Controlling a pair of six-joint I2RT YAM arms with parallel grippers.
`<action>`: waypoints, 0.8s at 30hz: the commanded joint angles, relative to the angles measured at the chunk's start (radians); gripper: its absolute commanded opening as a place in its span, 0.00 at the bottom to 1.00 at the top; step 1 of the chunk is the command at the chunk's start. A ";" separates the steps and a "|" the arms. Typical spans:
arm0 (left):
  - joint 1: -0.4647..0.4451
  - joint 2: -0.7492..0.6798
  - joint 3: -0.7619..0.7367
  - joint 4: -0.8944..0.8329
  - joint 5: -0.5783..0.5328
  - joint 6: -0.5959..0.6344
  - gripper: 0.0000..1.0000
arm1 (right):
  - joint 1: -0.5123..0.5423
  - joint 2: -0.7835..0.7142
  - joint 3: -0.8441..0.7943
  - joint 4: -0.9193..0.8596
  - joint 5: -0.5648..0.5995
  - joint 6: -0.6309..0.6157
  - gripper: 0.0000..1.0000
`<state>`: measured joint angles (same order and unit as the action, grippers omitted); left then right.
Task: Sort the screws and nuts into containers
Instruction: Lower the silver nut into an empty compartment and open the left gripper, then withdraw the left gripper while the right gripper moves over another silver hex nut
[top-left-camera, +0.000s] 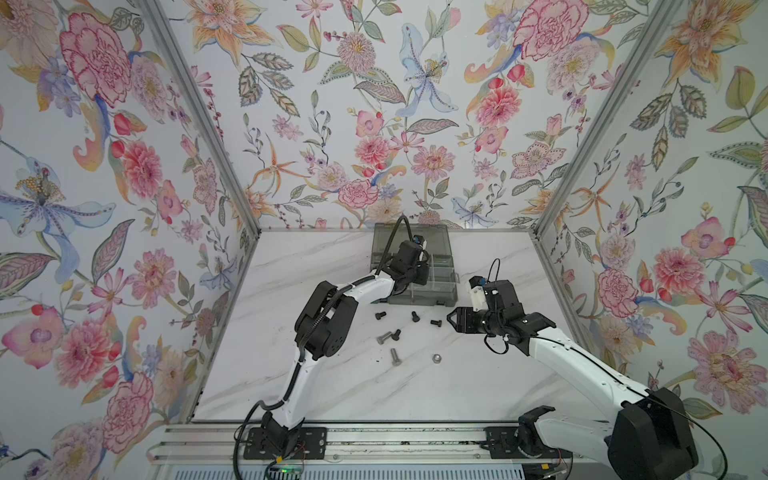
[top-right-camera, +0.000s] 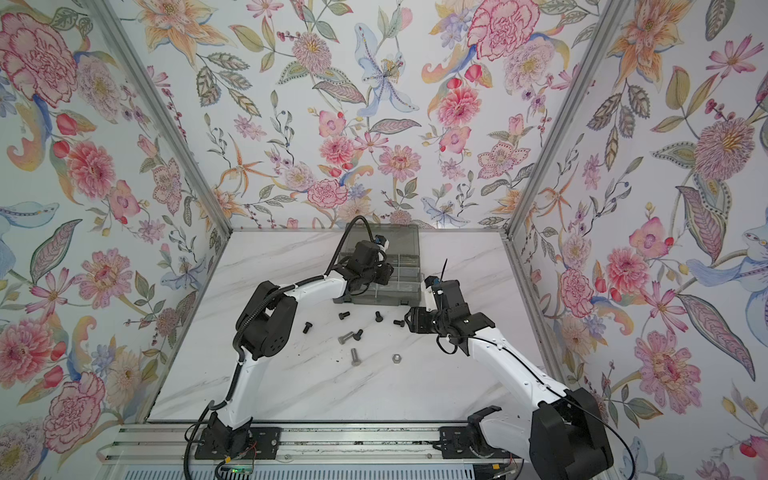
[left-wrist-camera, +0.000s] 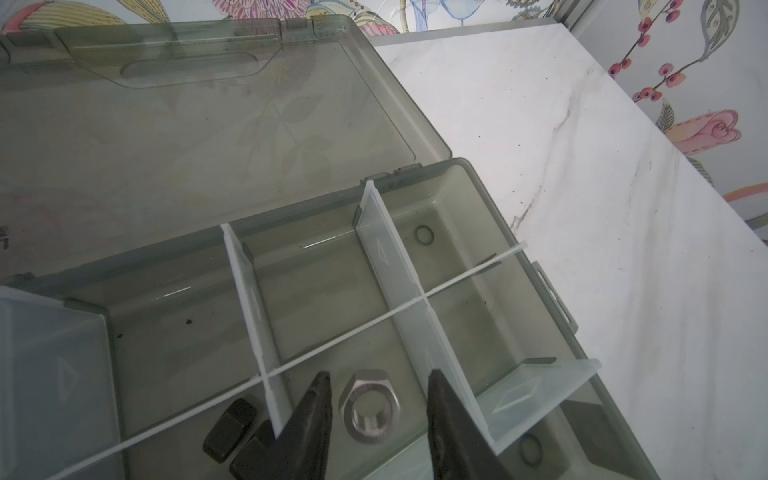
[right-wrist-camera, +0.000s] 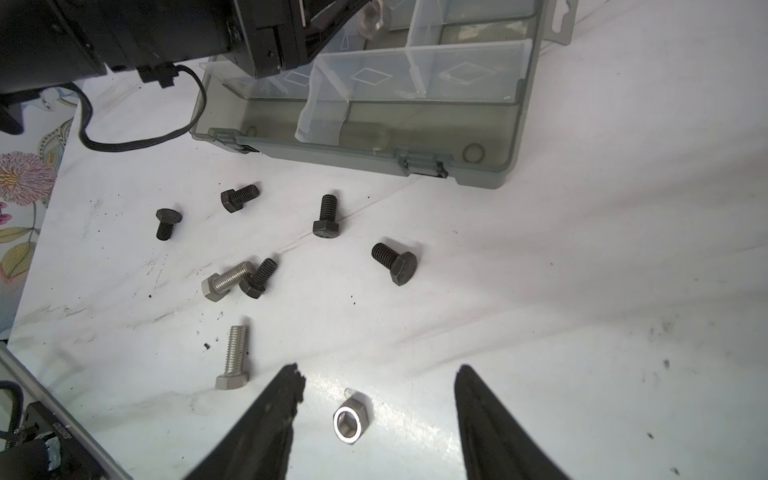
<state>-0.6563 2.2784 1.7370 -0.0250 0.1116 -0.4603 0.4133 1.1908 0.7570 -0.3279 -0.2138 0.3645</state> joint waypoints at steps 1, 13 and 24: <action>0.010 -0.012 0.020 -0.033 -0.050 0.016 0.51 | -0.006 -0.013 -0.017 -0.018 -0.007 0.011 0.62; 0.009 -0.217 -0.116 0.010 -0.032 0.015 0.72 | -0.004 -0.011 -0.038 -0.038 0.002 0.017 0.63; 0.011 -0.569 -0.511 0.083 -0.101 -0.013 0.99 | 0.064 0.039 -0.072 -0.039 0.053 0.089 0.63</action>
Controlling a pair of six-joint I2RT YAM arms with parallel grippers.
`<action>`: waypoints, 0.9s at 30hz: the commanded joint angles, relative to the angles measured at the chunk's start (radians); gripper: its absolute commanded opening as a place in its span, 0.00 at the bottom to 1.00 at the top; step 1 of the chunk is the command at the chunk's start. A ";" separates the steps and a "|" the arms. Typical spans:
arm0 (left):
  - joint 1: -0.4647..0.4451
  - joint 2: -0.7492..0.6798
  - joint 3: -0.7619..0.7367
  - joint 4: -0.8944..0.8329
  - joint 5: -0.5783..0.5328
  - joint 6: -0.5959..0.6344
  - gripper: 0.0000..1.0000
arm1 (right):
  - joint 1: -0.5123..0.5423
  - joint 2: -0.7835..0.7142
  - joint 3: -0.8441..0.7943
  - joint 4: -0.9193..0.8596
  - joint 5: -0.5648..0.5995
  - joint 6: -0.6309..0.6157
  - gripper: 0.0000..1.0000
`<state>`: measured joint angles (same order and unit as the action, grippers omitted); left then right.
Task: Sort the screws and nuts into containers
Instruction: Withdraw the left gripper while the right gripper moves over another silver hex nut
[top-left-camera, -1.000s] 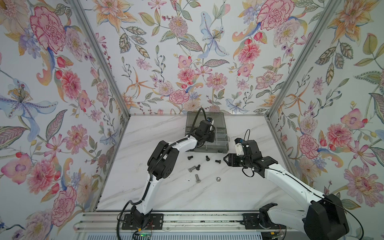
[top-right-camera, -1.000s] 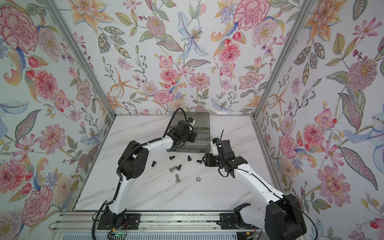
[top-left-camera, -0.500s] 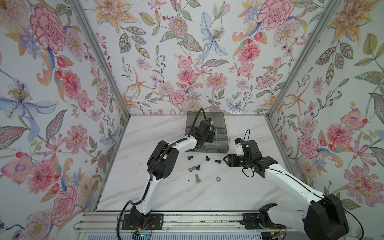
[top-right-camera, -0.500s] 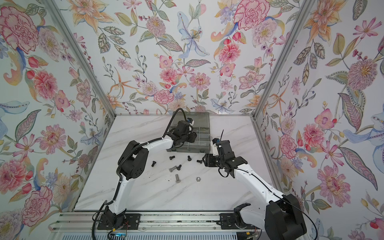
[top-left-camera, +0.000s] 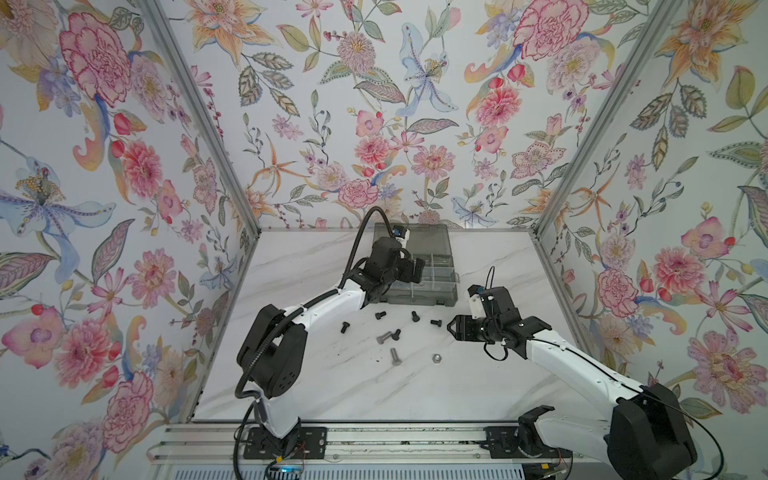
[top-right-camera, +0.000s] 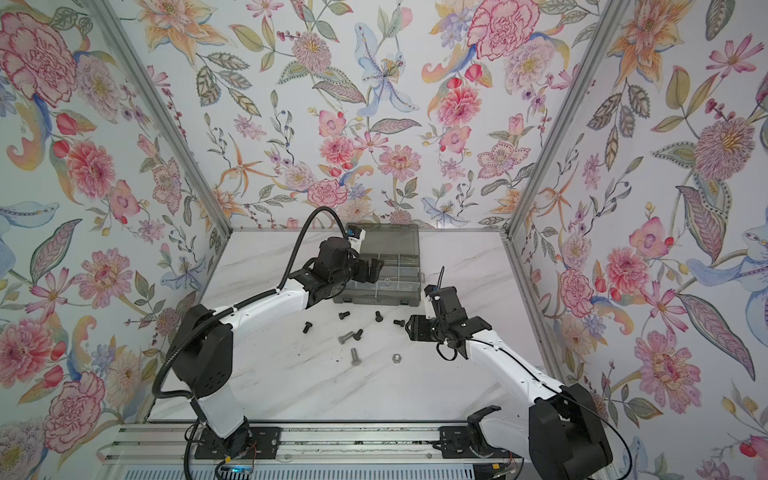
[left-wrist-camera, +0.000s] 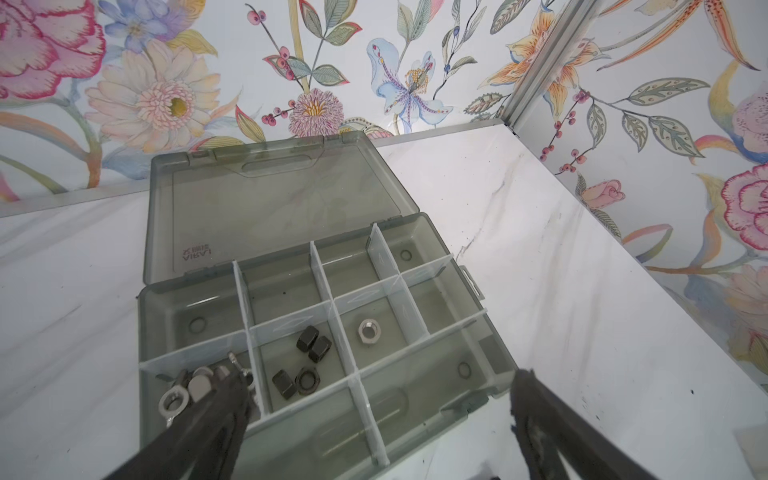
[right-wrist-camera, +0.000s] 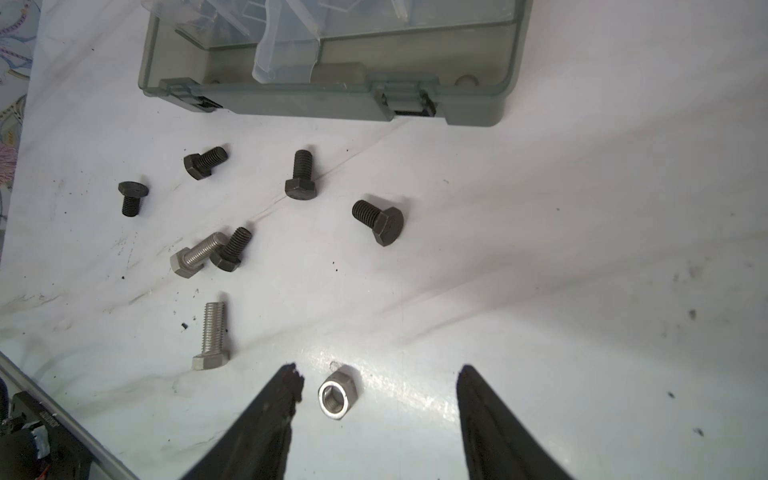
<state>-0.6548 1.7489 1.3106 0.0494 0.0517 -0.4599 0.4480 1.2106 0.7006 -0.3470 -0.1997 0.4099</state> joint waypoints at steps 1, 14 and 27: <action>0.009 -0.060 -0.113 0.009 -0.048 -0.016 0.99 | 0.043 0.022 -0.019 -0.020 0.057 0.060 0.63; 0.025 -0.289 -0.439 0.041 -0.086 -0.130 0.99 | 0.242 0.150 -0.008 -0.023 0.210 0.237 0.63; 0.067 -0.364 -0.494 0.030 -0.082 -0.137 0.99 | 0.315 0.235 0.023 -0.026 0.222 0.292 0.61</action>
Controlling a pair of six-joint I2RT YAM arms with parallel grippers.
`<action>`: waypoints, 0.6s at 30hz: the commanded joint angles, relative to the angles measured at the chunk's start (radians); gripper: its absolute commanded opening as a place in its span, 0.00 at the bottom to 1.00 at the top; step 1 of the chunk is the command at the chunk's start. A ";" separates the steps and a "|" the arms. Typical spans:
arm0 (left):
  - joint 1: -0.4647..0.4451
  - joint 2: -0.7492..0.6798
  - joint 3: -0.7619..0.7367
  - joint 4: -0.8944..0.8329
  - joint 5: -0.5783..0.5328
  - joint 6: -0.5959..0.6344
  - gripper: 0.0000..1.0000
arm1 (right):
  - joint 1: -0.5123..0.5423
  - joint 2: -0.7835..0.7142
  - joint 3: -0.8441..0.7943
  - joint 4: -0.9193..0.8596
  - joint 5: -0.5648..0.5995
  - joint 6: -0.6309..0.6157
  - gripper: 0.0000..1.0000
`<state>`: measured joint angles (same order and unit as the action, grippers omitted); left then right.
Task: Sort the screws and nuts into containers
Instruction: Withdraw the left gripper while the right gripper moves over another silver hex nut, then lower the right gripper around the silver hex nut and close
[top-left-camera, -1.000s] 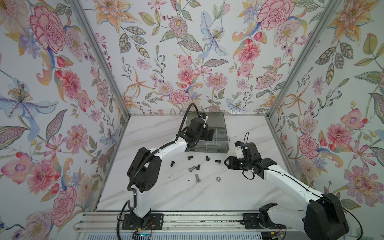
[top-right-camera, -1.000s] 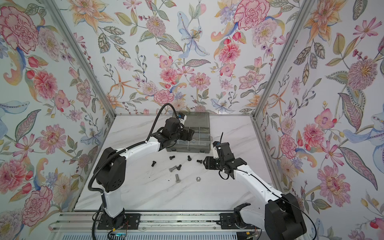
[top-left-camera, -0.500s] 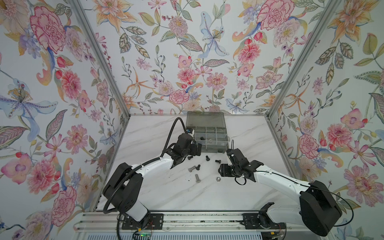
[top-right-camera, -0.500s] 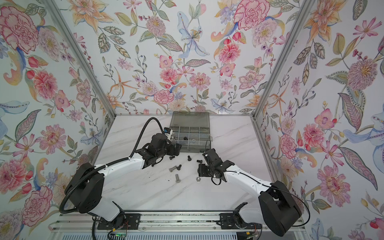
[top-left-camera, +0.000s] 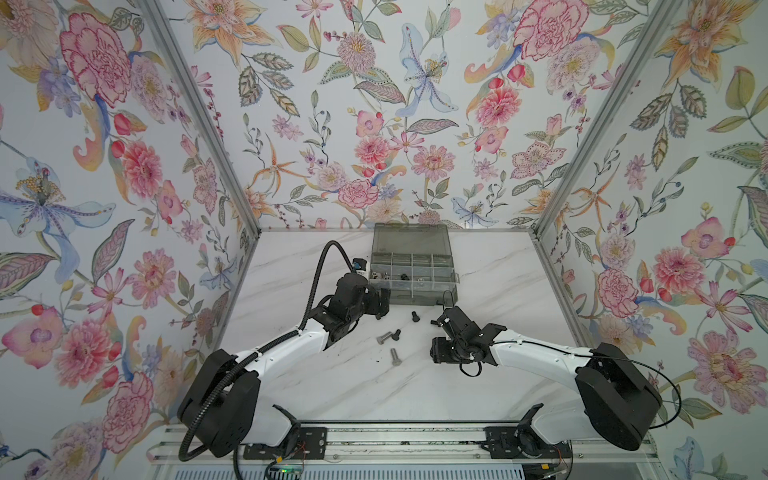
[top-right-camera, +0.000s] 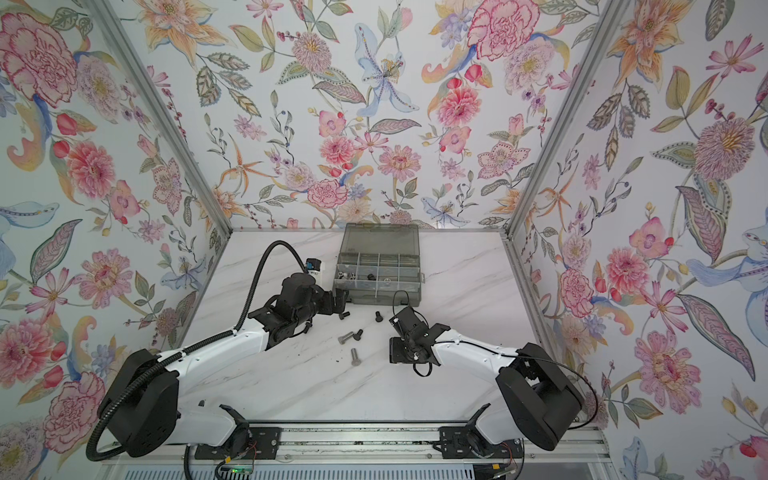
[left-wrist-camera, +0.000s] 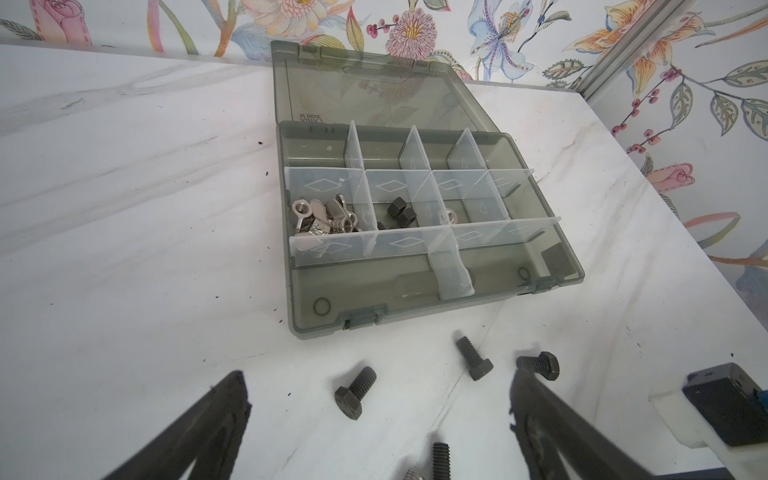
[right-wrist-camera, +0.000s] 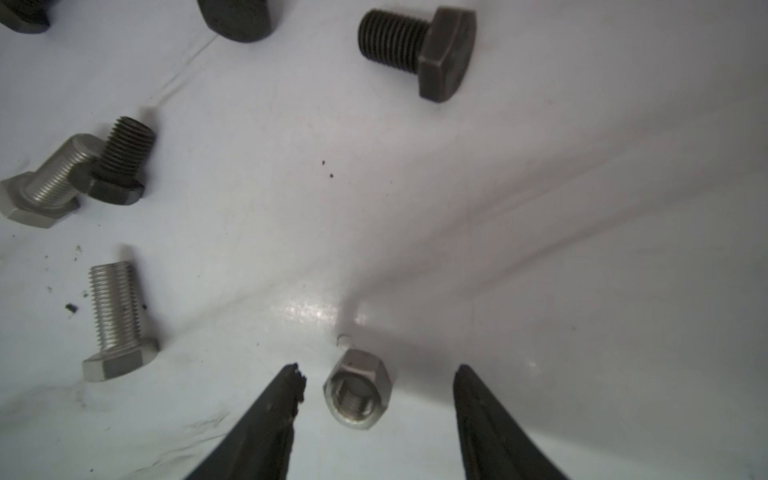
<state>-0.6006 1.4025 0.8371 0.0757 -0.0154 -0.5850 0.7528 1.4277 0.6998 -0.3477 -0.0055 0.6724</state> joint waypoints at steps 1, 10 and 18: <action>0.013 -0.016 -0.023 0.007 -0.014 -0.010 0.99 | 0.012 0.022 0.023 -0.026 0.029 0.034 0.61; 0.018 -0.001 -0.027 0.016 0.005 -0.022 0.99 | 0.031 0.033 0.024 -0.026 0.030 0.043 0.49; 0.019 -0.001 -0.034 0.023 0.008 -0.026 1.00 | 0.042 0.058 0.029 -0.031 0.041 0.040 0.47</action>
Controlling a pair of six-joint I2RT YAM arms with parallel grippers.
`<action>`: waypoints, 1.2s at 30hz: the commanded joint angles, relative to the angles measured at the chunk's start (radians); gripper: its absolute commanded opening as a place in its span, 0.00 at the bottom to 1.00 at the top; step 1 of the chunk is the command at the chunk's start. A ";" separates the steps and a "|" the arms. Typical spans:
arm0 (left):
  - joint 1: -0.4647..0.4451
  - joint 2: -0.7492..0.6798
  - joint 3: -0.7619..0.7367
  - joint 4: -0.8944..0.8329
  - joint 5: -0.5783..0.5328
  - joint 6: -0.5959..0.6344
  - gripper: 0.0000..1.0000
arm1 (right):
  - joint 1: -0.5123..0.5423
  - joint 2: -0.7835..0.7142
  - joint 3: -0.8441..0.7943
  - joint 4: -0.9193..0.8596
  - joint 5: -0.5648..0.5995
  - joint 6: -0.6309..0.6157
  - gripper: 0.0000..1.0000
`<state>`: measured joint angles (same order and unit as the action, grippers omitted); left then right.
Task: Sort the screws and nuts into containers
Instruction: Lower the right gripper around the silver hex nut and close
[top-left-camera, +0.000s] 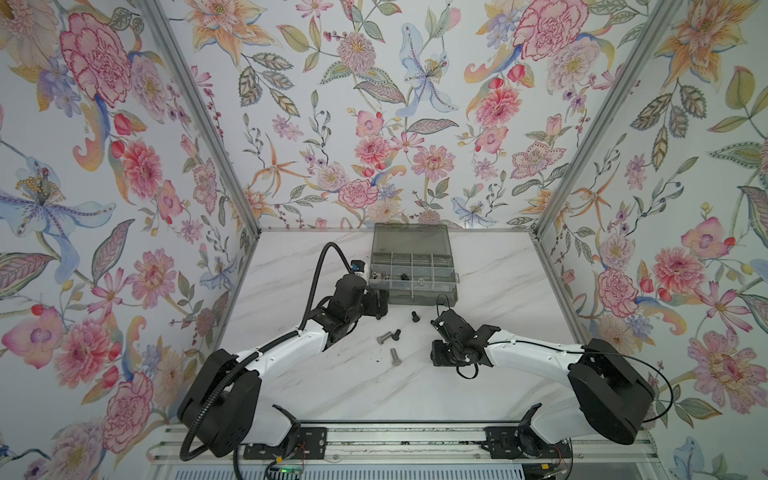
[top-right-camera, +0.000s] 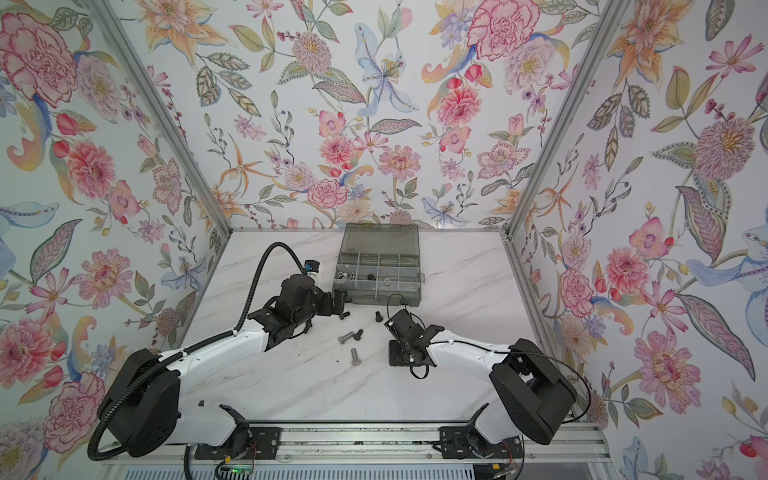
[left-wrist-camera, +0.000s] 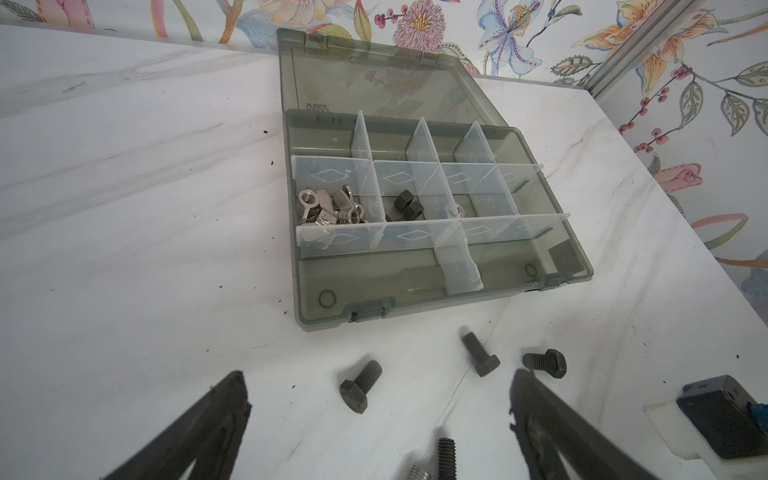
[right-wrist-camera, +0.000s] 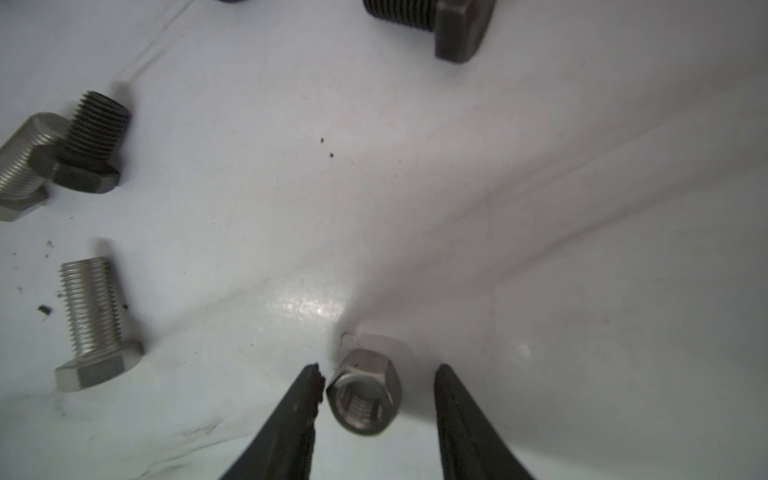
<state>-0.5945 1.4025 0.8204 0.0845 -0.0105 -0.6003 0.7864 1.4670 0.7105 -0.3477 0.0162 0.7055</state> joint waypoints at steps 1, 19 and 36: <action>0.013 -0.001 -0.018 0.014 0.004 -0.012 0.99 | 0.011 0.023 0.019 -0.031 0.021 0.005 0.46; 0.020 -0.012 -0.038 0.022 0.005 -0.013 0.99 | 0.032 0.056 0.046 -0.056 0.034 -0.006 0.26; 0.022 -0.022 -0.038 0.017 0.011 -0.019 0.99 | 0.030 0.068 0.078 -0.056 0.043 -0.068 0.11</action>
<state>-0.5869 1.4025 0.7853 0.0990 -0.0044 -0.6109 0.8124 1.5158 0.7624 -0.3775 0.0395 0.6666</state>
